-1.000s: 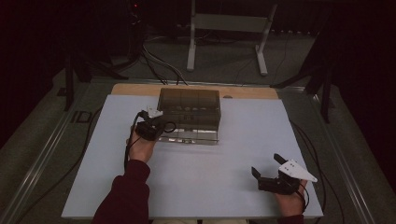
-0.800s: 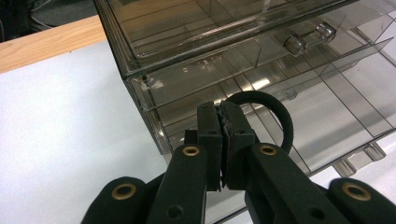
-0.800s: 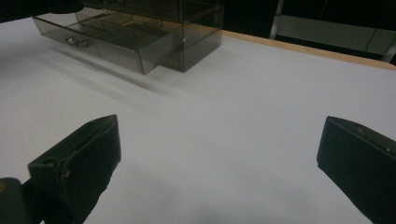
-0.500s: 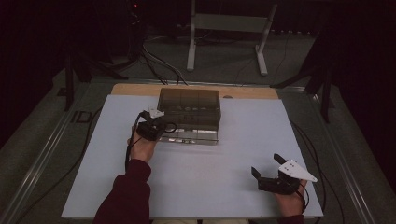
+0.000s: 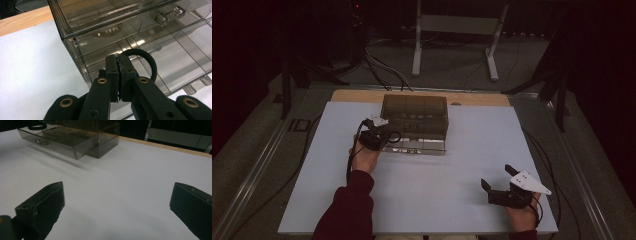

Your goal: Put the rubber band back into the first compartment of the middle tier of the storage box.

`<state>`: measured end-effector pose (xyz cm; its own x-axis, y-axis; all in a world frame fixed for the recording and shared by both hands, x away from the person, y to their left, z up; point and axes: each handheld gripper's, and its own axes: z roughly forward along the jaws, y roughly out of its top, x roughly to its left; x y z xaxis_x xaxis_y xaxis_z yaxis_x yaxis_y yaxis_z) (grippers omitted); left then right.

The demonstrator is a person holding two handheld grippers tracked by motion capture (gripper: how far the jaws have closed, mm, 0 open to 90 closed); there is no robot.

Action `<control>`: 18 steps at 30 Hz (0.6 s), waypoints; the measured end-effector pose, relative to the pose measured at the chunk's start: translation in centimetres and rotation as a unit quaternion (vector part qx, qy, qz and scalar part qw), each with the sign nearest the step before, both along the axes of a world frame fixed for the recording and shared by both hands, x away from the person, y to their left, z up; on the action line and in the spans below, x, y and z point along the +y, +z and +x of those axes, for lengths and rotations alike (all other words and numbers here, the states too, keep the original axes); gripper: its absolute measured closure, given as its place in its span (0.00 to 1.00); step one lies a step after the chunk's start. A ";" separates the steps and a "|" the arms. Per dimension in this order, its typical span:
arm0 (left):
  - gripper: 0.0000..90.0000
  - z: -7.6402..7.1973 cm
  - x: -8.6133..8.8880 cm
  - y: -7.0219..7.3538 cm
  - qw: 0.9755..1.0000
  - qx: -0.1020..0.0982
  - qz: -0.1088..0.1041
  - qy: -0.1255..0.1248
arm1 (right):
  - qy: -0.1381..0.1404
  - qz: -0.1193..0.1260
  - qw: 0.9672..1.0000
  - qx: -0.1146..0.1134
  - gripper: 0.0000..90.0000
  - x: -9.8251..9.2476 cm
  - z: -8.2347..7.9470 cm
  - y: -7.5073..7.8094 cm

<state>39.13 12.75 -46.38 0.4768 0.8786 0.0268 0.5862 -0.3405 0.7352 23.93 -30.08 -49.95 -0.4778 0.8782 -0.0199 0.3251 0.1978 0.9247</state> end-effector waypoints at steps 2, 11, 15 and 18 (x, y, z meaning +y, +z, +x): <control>0.99 0.0 0.0 0.0 1.000 0.001 0.001 0.000 | 0.000 0.000 1.000 0.000 0.00 0.0 0.0 0.0; 0.99 0.1 0.0 -0.2 1.000 0.003 0.002 0.002 | -0.001 0.000 1.000 -0.001 0.00 -0.1 0.0 0.0; 0.99 0.1 -0.1 -0.3 1.000 0.004 0.004 0.002 | -0.001 0.000 1.000 -0.002 0.00 -0.1 0.0 0.0; 0.99 0.2 -0.1 -0.4 1.000 0.005 0.009 0.002 | -0.001 0.001 1.000 -0.001 0.00 -0.1 0.0 0.0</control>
<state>39.37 12.65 -46.79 0.4738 0.8799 0.0368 0.5954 -0.3508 0.7228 23.92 -30.19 -49.92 -0.4756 0.8794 -0.0197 0.3237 0.1958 0.9257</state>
